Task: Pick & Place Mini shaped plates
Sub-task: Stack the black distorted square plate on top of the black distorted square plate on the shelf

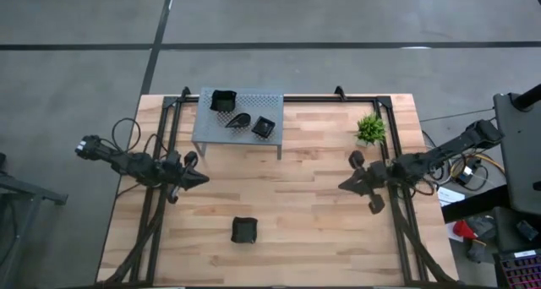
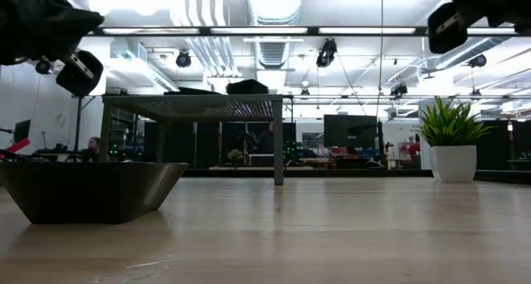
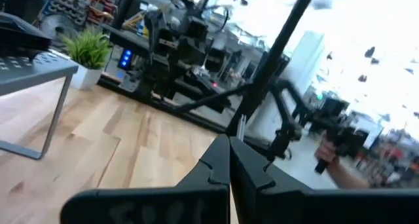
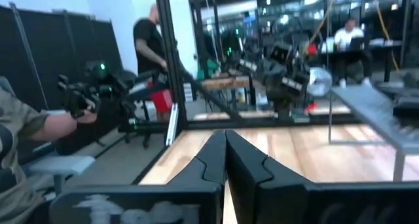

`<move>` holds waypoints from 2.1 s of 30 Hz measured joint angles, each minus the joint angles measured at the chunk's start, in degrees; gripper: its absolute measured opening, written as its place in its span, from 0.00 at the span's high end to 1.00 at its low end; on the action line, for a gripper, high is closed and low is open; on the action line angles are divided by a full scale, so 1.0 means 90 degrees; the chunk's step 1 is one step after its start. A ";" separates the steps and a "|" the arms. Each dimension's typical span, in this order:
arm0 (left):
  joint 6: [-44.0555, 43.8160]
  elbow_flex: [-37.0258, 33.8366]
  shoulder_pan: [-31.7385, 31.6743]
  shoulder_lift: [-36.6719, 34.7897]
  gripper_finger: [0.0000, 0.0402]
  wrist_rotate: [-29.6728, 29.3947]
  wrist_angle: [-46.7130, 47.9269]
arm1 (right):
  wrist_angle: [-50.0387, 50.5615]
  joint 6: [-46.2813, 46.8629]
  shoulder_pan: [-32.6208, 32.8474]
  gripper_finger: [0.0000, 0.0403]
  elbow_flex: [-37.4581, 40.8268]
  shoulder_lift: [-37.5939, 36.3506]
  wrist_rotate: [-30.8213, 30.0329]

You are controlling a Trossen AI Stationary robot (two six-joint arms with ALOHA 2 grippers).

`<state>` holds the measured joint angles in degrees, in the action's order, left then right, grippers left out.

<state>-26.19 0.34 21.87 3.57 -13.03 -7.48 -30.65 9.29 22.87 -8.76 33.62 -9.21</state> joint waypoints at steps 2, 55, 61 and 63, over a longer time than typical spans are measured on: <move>-0.0124 0.0000 0.0000 0.0000 1.00 -0.0049 -0.0136 | 0.0016 -0.0132 0.0000 0.98 0.0119 -0.0336 0.0002; -0.0235 0.5243 0.0502 0.9090 0.54 0.0445 0.2331 | 0.4191 -0.0385 0.0000 0.98 0.0559 -0.3113 -0.0777; -0.0237 0.5234 0.0498 0.9691 0.54 0.0450 0.2342 | 0.4193 -0.0398 0.0000 0.98 0.0559 -0.3086 -0.0760; -0.0175 0.5238 0.0498 0.9874 0.54 0.0465 0.2326 | 0.4194 -0.0387 0.0000 0.98 0.0559 -0.3086 -0.0760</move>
<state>-27.76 47.48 26.35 92.44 -8.84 13.46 7.10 5.81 22.87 -3.73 5.85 -16.05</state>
